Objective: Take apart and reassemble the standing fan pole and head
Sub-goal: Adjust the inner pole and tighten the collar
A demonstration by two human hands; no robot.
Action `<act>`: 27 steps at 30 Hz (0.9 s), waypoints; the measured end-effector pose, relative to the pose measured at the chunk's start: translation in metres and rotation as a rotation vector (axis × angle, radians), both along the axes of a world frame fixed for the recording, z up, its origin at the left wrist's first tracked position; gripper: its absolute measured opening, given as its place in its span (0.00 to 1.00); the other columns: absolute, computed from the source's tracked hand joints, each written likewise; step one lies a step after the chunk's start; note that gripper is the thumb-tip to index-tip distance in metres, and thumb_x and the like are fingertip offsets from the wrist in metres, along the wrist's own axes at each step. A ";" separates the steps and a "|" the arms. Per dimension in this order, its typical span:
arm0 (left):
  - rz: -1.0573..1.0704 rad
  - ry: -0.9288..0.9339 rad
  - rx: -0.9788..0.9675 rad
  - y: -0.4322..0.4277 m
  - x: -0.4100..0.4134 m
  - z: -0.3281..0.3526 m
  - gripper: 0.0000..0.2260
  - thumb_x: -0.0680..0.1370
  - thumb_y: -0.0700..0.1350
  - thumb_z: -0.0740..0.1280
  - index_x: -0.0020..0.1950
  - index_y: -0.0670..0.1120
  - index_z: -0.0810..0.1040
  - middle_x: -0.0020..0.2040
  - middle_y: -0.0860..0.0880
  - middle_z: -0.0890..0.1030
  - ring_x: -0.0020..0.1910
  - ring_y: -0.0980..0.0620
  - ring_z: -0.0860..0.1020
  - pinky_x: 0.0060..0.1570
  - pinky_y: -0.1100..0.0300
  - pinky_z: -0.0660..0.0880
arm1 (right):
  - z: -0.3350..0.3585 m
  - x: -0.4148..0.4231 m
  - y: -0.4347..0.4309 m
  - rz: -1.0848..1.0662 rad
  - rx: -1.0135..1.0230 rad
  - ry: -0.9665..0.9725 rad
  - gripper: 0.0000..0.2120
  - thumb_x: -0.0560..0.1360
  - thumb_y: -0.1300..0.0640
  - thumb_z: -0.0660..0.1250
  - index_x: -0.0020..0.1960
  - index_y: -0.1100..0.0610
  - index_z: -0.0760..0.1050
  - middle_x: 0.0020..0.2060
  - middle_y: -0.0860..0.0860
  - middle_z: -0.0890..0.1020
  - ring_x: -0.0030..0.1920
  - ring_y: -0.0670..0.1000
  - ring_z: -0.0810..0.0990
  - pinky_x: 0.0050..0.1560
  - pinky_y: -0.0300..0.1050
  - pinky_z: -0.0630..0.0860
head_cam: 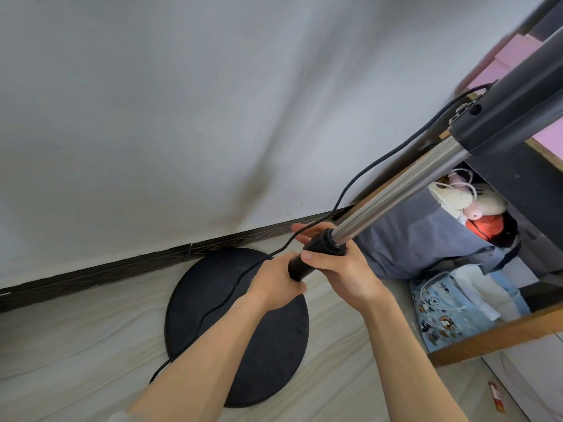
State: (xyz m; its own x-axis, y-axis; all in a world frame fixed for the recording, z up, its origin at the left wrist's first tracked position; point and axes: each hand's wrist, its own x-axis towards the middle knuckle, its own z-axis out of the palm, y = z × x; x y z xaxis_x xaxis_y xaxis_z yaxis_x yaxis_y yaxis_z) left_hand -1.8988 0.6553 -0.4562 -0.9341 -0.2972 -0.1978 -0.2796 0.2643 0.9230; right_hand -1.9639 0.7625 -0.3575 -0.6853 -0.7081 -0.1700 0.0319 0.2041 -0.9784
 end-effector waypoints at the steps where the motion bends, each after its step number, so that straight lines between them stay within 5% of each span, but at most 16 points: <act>1: -0.001 -0.005 0.009 -0.001 0.000 -0.001 0.10 0.72 0.43 0.70 0.41 0.58 0.73 0.38 0.53 0.81 0.38 0.52 0.80 0.42 0.53 0.78 | -0.001 0.000 0.000 -0.010 -0.016 -0.004 0.17 0.66 0.67 0.74 0.54 0.64 0.76 0.53 0.54 0.84 0.60 0.53 0.81 0.59 0.51 0.77; 4: -0.005 -0.018 0.028 -0.001 -0.002 -0.003 0.04 0.73 0.43 0.70 0.43 0.52 0.77 0.38 0.50 0.82 0.39 0.49 0.81 0.44 0.52 0.80 | -0.007 0.002 -0.005 -0.073 -0.031 0.029 0.14 0.66 0.66 0.75 0.48 0.65 0.75 0.45 0.56 0.83 0.53 0.53 0.83 0.53 0.48 0.78; 9: 0.053 -0.010 0.044 0.006 -0.004 -0.004 0.09 0.72 0.41 0.69 0.39 0.55 0.75 0.37 0.52 0.81 0.38 0.50 0.80 0.42 0.52 0.80 | -0.007 0.017 -0.019 -0.311 -0.037 0.139 0.12 0.67 0.69 0.76 0.46 0.71 0.76 0.39 0.56 0.81 0.42 0.47 0.81 0.46 0.40 0.79; 14: 0.139 0.010 0.064 0.015 -0.003 -0.003 0.12 0.75 0.42 0.66 0.33 0.54 0.70 0.31 0.53 0.77 0.31 0.52 0.75 0.32 0.58 0.69 | -0.019 0.036 -0.041 -0.697 -0.093 0.192 0.08 0.68 0.71 0.74 0.44 0.69 0.77 0.32 0.49 0.80 0.33 0.41 0.79 0.39 0.36 0.77; 18: 0.102 -0.012 0.038 0.011 0.001 0.001 0.11 0.74 0.42 0.67 0.35 0.56 0.71 0.34 0.54 0.79 0.36 0.51 0.78 0.36 0.56 0.75 | -0.014 0.033 -0.026 -0.477 -0.065 0.135 0.11 0.67 0.70 0.76 0.44 0.63 0.77 0.35 0.50 0.80 0.38 0.44 0.80 0.42 0.37 0.78; 23: 0.107 -0.028 0.041 0.008 0.007 0.005 0.13 0.72 0.40 0.68 0.38 0.58 0.72 0.37 0.54 0.80 0.40 0.49 0.80 0.43 0.50 0.79 | 0.006 0.004 0.000 -0.022 0.036 0.059 0.19 0.65 0.66 0.77 0.55 0.64 0.78 0.50 0.55 0.84 0.55 0.55 0.83 0.57 0.53 0.80; 27: 0.097 -0.035 0.035 0.009 0.004 0.003 0.13 0.73 0.40 0.69 0.39 0.59 0.72 0.39 0.54 0.80 0.40 0.51 0.80 0.45 0.49 0.81 | 0.007 0.007 -0.008 -0.098 0.049 0.120 0.15 0.63 0.65 0.77 0.48 0.65 0.78 0.46 0.58 0.83 0.50 0.55 0.83 0.53 0.51 0.79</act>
State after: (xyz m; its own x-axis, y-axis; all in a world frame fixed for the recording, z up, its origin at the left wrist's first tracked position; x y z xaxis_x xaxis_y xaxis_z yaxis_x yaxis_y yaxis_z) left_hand -1.8943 0.6639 -0.4529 -0.8938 -0.3781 -0.2414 -0.3342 0.2024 0.9205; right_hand -1.9567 0.7546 -0.3505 -0.7679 -0.6300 -0.1154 -0.0624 0.2529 -0.9655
